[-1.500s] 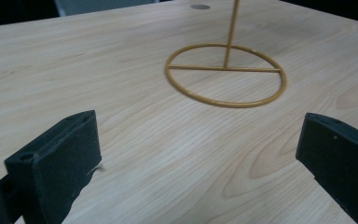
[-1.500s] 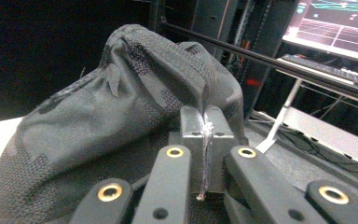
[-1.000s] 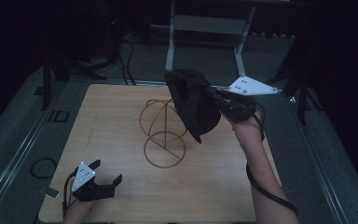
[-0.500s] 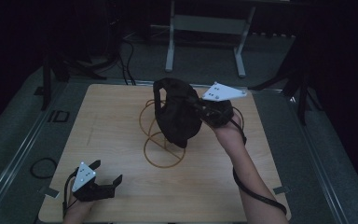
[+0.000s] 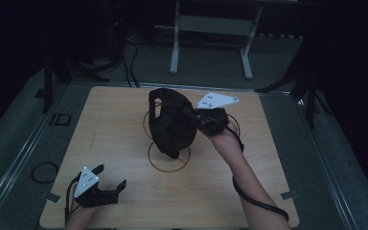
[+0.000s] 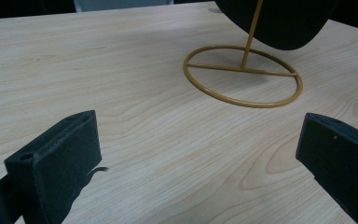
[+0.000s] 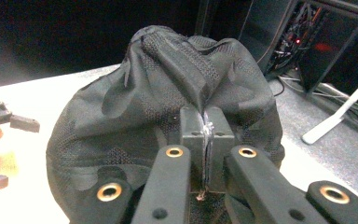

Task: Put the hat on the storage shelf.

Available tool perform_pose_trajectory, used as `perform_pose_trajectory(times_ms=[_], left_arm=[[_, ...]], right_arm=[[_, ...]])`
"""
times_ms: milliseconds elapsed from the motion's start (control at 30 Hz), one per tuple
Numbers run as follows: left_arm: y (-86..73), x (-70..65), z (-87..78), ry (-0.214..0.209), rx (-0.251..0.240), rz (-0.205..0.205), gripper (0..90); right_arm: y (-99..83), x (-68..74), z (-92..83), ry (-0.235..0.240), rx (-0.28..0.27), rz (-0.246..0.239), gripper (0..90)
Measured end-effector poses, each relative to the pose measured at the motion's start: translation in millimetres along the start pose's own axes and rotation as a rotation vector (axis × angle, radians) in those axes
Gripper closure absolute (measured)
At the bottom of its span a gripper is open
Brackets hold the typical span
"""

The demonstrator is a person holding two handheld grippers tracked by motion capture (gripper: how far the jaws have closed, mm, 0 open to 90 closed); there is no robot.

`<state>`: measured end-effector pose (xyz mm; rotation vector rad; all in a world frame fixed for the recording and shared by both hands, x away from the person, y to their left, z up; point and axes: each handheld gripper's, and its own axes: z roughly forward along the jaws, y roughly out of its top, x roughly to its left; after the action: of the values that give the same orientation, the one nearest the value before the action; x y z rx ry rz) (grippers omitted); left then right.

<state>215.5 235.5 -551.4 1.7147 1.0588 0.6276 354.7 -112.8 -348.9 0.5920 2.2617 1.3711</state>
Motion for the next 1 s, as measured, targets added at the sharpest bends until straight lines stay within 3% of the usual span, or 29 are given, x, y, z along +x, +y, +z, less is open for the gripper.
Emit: perform_pose_trajectory(times_ms=[367,567,1000], left_arm=[[-0.5,-1.0,-0.2,-0.009,-0.002,-0.001,0.4],[-0.5,-1.7,0.1,-0.016,-0.005,0.0,0.4],[-0.3,-1.8,-0.6,-0.013,-0.009,-0.004,0.4]], right_arm=[[-3.6,1.3,6.9,0.02,-0.022,0.029,83.0],[-0.9,1.2,8.9,0.045,-0.015,0.038,74.9],[3.7,0.6,3.3,0.034,-0.023,0.046,59.9]])
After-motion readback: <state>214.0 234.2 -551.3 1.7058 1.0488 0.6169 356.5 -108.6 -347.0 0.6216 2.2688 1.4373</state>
